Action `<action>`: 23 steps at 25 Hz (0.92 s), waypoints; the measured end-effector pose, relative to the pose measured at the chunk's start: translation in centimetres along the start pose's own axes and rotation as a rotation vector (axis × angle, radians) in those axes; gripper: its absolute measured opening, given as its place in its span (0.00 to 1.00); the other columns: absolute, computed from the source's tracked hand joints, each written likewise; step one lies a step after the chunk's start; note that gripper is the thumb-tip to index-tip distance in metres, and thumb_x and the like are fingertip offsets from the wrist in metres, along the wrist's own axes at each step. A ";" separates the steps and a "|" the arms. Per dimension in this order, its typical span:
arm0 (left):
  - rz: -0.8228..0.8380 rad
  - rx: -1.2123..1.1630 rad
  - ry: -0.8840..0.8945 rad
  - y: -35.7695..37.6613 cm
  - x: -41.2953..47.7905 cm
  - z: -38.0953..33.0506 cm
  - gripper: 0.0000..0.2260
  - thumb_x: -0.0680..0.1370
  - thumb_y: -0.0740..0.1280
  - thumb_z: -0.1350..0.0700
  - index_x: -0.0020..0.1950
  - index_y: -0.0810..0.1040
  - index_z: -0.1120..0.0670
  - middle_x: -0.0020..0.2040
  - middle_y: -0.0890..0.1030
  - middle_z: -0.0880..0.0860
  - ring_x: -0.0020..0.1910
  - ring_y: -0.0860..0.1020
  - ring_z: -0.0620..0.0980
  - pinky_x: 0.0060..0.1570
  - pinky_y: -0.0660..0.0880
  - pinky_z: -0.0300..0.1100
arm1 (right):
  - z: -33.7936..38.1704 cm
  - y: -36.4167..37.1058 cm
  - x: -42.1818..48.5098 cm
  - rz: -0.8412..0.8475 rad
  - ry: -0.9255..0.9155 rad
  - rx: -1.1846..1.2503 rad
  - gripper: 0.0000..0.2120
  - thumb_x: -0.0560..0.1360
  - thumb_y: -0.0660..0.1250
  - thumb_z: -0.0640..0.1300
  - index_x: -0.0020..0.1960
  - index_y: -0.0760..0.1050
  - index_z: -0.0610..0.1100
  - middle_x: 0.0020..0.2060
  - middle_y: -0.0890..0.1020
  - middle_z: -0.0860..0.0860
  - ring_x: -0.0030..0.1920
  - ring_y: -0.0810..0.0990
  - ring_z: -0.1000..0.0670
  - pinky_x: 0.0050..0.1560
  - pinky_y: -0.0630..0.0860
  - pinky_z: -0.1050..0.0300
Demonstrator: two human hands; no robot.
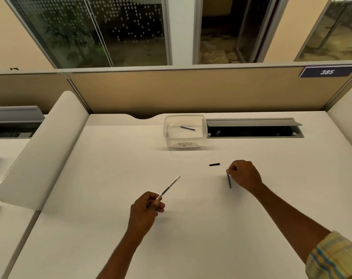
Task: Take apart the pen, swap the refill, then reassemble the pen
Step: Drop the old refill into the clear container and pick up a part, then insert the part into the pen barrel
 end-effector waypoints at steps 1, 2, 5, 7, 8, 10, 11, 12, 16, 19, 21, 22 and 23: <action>0.000 0.003 0.001 0.2 -0.2 0.0 0.14 0.81 0.67 0.63 0.46 0.83 0.44 0.42 0.90 0.52 0.41 0.89 0.51 0.45 0.82 0.48 | -0.4 0.4 -0.5 0.005 0.029 -0.013 0.07 0.78 0.72 0.44 0.45 0.85 0.41 0.44 0.88 0.46 0.48 0.86 0.42 0.52 0.84 0.44; 0.002 0.005 0.002 0.3 -0.4 0.0 0.14 0.81 0.67 0.63 0.46 0.83 0.44 0.42 0.90 0.52 0.41 0.89 0.50 0.45 0.82 0.48 | -0.7 0.8 -0.9 0.005 0.058 -0.021 0.08 0.78 0.72 0.44 0.44 0.85 0.41 0.44 0.88 0.45 0.48 0.86 0.41 0.52 0.84 0.44; 0.013 0.015 0.001 0.9 -1.0 0.0 0.14 0.81 0.68 0.63 0.45 0.83 0.44 0.41 0.90 0.52 0.41 0.89 0.50 0.44 0.82 0.47 | -1.1 1.9 -1.7 0.005 0.126 -0.020 0.09 0.78 0.73 0.47 0.46 0.84 0.41 0.46 0.88 0.43 0.49 0.86 0.39 0.52 0.84 0.46; 0.015 0.020 -0.005 1.2 -1.4 0.1 0.14 0.81 0.68 0.63 0.45 0.83 0.44 0.41 0.90 0.52 0.41 0.89 0.50 0.44 0.82 0.46 | -0.9 2.5 -2.2 0.013 0.156 -0.067 0.12 0.78 0.73 0.50 0.50 0.84 0.40 0.49 0.87 0.44 0.53 0.86 0.39 0.53 0.83 0.48; 0.016 0.026 -0.008 1.3 -1.5 0.2 0.14 0.81 0.68 0.63 0.44 0.83 0.44 0.41 0.90 0.52 0.41 0.89 0.50 0.44 0.82 0.46 | -0.8 2.7 -2.5 0.009 0.167 -0.092 0.13 0.78 0.72 0.50 0.52 0.84 0.40 0.51 0.87 0.44 0.54 0.86 0.39 0.54 0.83 0.49; 0.014 0.033 -0.010 1.4 -1.7 0.3 0.14 0.81 0.68 0.63 0.44 0.83 0.44 0.41 0.90 0.52 0.41 0.89 0.50 0.44 0.82 0.46 | -0.6 3.2 -2.8 -0.020 0.164 -0.136 0.13 0.79 0.71 0.50 0.55 0.84 0.40 0.53 0.86 0.44 0.56 0.86 0.40 0.55 0.83 0.49; 0.013 0.030 -0.009 1.4 -1.8 0.3 0.14 0.81 0.69 0.62 0.44 0.83 0.43 0.41 0.90 0.52 0.41 0.89 0.50 0.44 0.82 0.47 | -0.5 3.3 -3.0 -0.042 0.154 -0.161 0.13 0.80 0.70 0.50 0.56 0.83 0.41 0.55 0.86 0.44 0.57 0.85 0.40 0.56 0.83 0.50; 0.013 0.029 -0.010 1.5 -1.8 0.4 0.14 0.81 0.69 0.62 0.44 0.83 0.43 0.41 0.90 0.52 0.41 0.89 0.50 0.44 0.82 0.47 | -0.5 3.5 -3.1 -0.064 0.141 -0.186 0.13 0.81 0.68 0.50 0.57 0.83 0.41 0.56 0.85 0.44 0.59 0.84 0.41 0.56 0.82 0.50; 0.004 0.031 -0.023 1.7 -2.2 0.5 0.12 0.81 0.69 0.62 0.45 0.83 0.46 0.41 0.90 0.52 0.41 0.89 0.50 0.44 0.82 0.46 | -0.1 4.0 -3.4 -0.082 0.071 -0.293 0.10 0.83 0.65 0.46 0.58 0.81 0.42 0.57 0.83 0.45 0.61 0.83 0.43 0.55 0.81 0.52; -0.003 0.033 -0.029 1.6 -2.4 0.6 0.10 0.82 0.68 0.63 0.47 0.83 0.48 0.41 0.90 0.52 0.41 0.89 0.50 0.44 0.82 0.46 | 0.2 3.9 -3.4 -0.059 0.051 -0.355 0.08 0.82 0.65 0.41 0.57 0.80 0.42 0.56 0.83 0.46 0.59 0.83 0.43 0.52 0.81 0.53; -0.004 0.034 -0.034 1.6 -2.3 0.7 0.10 0.82 0.68 0.63 0.48 0.83 0.49 0.41 0.90 0.52 0.41 0.89 0.50 0.44 0.82 0.45 | 0.2 3.7 -3.4 -0.055 0.052 -0.354 0.08 0.81 0.64 0.40 0.57 0.80 0.42 0.56 0.83 0.46 0.58 0.83 0.43 0.51 0.81 0.53; -0.004 0.034 -0.037 1.6 -2.3 0.7 0.10 0.82 0.68 0.63 0.48 0.83 0.49 0.41 0.90 0.52 0.41 0.89 0.50 0.44 0.82 0.45 | 0.1 3.6 -3.3 -0.053 0.049 -0.352 0.08 0.81 0.64 0.41 0.57 0.80 0.42 0.56 0.83 0.46 0.58 0.83 0.43 0.51 0.81 0.53; -0.005 0.035 -0.039 1.5 -2.3 0.7 0.10 0.82 0.68 0.63 0.48 0.83 0.49 0.41 0.90 0.52 0.41 0.89 0.49 0.45 0.82 0.46 | 0.0 3.5 -3.3 -0.050 0.046 -0.350 0.09 0.81 0.63 0.41 0.57 0.80 0.42 0.56 0.83 0.45 0.58 0.83 0.43 0.52 0.81 0.52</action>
Point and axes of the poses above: each hand's wrist, its own x-axis towards the middle knuckle, its own y-axis out of the palm, z = x × y, the point moved 4 cm from there along x, towards the middle knuckle
